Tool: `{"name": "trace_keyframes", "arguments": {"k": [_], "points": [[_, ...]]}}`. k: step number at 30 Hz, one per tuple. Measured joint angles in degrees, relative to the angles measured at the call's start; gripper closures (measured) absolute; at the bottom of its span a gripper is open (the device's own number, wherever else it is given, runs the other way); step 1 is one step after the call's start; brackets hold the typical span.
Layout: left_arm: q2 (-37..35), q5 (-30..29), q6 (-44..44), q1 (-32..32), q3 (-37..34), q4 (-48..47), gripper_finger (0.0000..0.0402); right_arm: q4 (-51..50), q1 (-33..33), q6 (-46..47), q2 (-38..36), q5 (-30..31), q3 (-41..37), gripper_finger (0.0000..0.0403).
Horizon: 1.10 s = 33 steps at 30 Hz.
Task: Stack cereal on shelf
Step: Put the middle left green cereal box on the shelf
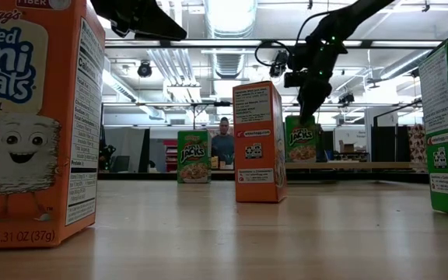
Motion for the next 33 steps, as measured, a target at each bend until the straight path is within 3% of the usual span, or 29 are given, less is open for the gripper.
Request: {"name": "trace_keyframes", "arguments": {"k": [8,14,24,33], "points": [[0.0,0.0,0.0,0.0,0.0,0.0,0.0245,-0.6,0.2,2.6,-2.4,2.9,0.0,0.0165],[0.0,0.0,0.0,0.0,0.0,0.1,0.0245,-2.6,2.6,8.3,-7.2,2.8,0.1,0.0171],[0.0,0.0,-0.3,0.0,0.0,0.1,0.0245,-2.4,10.4,20.3,-17.7,2.1,-4.4,0.0235],[0.0,0.0,-0.2,0.0,0.0,0.0,0.0245,15.5,12.6,29.2,-24.0,4.6,-24.5,0.0322]]}}
